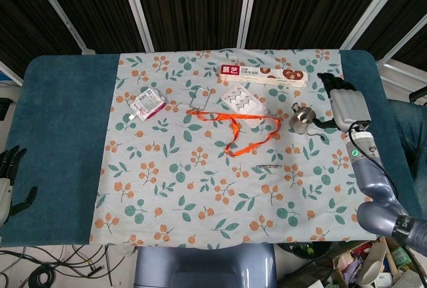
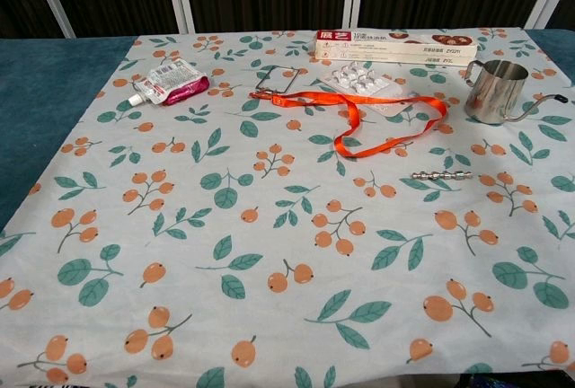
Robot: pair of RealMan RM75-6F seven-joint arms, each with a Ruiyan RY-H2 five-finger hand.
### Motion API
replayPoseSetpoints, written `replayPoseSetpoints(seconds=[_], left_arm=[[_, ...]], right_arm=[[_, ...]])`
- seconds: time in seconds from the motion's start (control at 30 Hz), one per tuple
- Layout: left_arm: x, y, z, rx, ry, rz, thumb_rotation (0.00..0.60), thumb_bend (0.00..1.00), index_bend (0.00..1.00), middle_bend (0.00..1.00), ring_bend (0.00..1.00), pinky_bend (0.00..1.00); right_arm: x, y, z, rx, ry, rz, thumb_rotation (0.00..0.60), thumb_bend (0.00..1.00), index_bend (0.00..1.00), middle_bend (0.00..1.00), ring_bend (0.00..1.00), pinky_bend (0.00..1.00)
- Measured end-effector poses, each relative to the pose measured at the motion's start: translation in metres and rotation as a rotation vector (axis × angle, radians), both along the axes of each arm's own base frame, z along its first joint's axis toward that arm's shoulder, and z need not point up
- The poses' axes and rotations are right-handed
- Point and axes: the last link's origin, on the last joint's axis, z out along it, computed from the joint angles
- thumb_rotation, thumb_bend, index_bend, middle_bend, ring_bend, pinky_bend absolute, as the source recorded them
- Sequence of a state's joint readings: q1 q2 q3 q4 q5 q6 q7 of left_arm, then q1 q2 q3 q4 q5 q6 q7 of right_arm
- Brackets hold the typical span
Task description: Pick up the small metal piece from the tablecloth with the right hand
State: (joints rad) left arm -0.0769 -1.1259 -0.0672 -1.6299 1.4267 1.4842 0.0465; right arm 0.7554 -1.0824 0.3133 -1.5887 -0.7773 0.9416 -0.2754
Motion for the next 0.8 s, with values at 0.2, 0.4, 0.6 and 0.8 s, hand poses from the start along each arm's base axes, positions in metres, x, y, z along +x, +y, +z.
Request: replayPoseSetpoints(seconds=[0.2,0.4,0.6,0.8], left_arm=[[0.0000,-0.0005,0.0003,0.002,-0.001,0.000,0.600,0.35,0.00,0.02,0.00,0.00],[-0.0003,-0.0027,0.0023,0.012,-0.001,-0.001,0.600,0.35,0.00,0.02,0.00,0.00],[-0.0009,-0.0024,0.0016,0.008,0.000,0.002,0.600,0.35,0.00,0.02,0.00,0.00],[-0.0012,-0.0024,0.0017,0.008,0.000,0.003,0.600,0.35,0.00,0.02,0.00,0.00]], right_arm=[[0.0007,0.0006,0.0020,-0.002,-0.003,-0.001,0.600,0.13,0.07,0.04,0.08,0.14],[0.0032,0.0027,0.0019,0.006,-0.002,0.004,0.600,0.13,0.07,0.04,0.08,0.14],[0.0067,0.0029,0.0022,0.011,0.000,0.013,0.600,0.13,0.07,0.04,0.08,0.14],[0.0049,0.0053,-0.0015,0.026,0.005,0.010,0.600,0.13,0.07,0.04,0.08,0.14]])
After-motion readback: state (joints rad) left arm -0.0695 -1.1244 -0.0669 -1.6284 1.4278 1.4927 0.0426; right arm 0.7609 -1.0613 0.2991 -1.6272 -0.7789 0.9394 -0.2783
